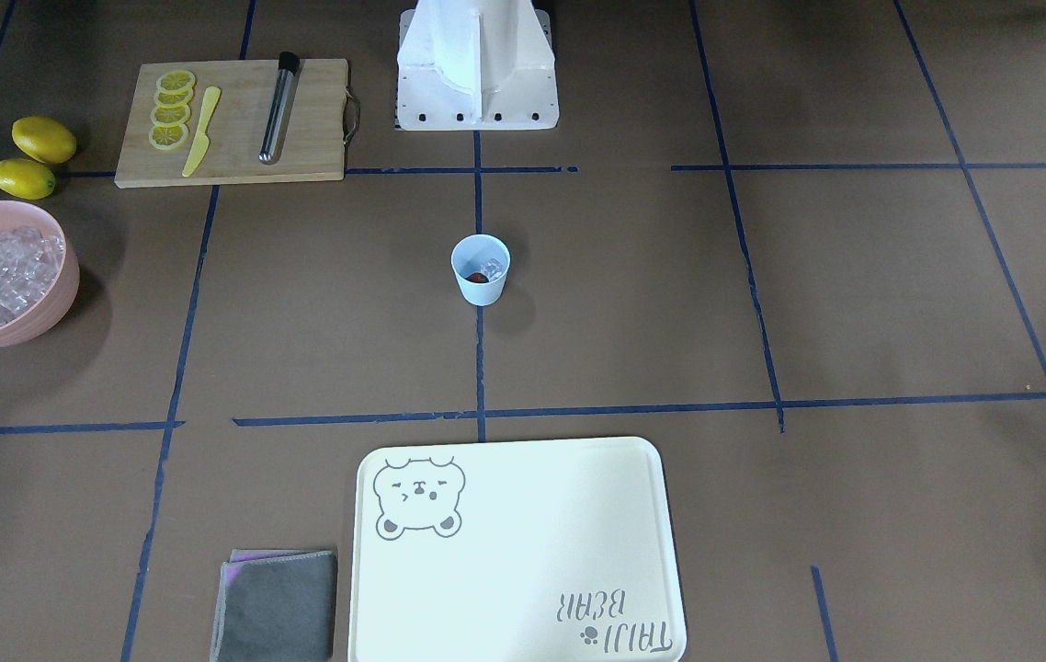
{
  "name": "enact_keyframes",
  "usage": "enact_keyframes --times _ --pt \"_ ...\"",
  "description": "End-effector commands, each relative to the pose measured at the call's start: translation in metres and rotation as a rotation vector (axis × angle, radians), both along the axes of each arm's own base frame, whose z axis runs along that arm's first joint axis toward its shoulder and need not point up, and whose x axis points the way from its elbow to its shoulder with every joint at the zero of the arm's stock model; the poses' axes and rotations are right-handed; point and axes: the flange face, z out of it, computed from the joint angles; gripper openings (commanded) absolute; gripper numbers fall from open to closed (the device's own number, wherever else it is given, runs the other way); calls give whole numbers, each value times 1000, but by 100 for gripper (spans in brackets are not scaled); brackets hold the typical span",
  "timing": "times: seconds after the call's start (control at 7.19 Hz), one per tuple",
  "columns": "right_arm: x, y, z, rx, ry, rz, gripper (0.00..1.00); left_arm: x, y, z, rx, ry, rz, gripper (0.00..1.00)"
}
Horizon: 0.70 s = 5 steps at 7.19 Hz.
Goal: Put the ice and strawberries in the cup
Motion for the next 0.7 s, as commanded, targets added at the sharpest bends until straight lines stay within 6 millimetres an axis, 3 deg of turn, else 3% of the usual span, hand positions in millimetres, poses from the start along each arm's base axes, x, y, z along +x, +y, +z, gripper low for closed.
enact_keyframes --times 0.0,0.42,0.56 --pt "0 1 5 13 1 3 99 0 -9 11 7 2 1 100" --pt "-1 6 3 17 -22 -1 99 0 1 10 28 0 5 100" --pt "-1 13 12 2 -20 0 99 0 -2 6 39 -2 4 100"
